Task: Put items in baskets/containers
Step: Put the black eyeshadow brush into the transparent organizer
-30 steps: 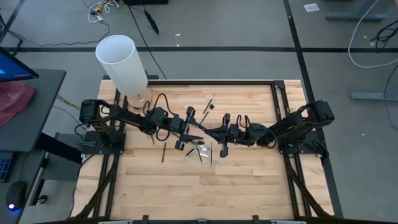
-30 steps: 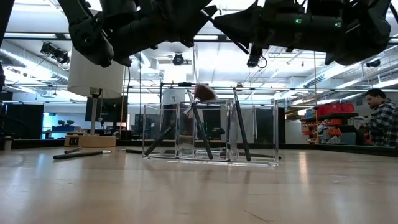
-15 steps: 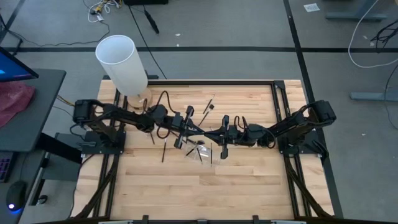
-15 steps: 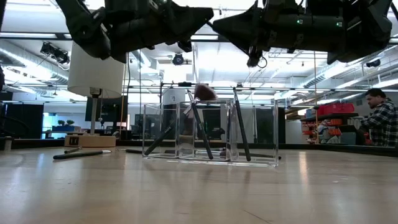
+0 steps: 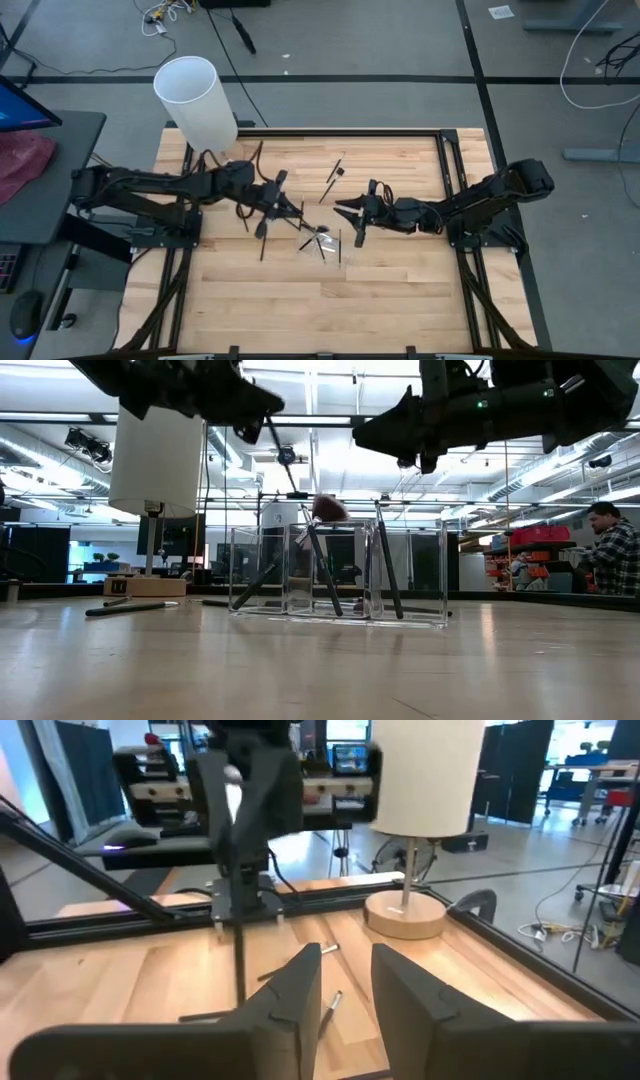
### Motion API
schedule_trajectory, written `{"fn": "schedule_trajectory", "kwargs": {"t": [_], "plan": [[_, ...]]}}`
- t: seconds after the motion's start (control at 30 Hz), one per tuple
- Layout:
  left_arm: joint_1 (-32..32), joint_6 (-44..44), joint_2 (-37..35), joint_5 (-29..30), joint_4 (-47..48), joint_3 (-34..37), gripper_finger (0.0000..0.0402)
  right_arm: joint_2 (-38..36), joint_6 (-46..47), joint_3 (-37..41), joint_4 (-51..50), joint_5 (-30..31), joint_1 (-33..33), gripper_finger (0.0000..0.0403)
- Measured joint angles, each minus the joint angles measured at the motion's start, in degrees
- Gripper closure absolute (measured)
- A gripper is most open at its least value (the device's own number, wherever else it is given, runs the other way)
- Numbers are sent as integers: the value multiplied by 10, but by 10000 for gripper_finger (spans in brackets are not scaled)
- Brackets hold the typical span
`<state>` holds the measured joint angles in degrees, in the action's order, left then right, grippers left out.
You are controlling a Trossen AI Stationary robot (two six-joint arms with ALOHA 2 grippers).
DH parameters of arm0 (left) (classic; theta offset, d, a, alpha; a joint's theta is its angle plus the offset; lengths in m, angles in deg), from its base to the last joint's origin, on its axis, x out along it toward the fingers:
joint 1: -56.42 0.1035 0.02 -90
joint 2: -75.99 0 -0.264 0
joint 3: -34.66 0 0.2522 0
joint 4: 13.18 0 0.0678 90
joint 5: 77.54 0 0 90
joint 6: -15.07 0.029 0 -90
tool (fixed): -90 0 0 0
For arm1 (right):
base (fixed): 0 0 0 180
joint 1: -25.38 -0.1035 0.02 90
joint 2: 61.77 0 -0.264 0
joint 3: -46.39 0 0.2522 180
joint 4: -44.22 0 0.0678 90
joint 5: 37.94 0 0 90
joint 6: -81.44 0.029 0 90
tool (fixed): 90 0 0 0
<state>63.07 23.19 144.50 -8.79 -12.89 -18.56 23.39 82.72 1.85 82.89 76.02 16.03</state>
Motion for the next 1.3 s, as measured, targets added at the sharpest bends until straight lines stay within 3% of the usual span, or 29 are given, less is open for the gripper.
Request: {"fn": "schedule_trajectory", "kwargs": {"t": [0.27,0.57,0.93,1.3], "plan": [[-2,-32,30,-71,20,0,383,0,2,0,-9,-1,0,315],[-2,-44,52,-72,76,-19,384,0,3,0,-12,12,1,317],[-21,1,167,-83,177,-106,380,0,29,0,-17,13,8,317],[-31,16,188,-77,182,-125,359,0,40,0,-25,11,8,317]]}}
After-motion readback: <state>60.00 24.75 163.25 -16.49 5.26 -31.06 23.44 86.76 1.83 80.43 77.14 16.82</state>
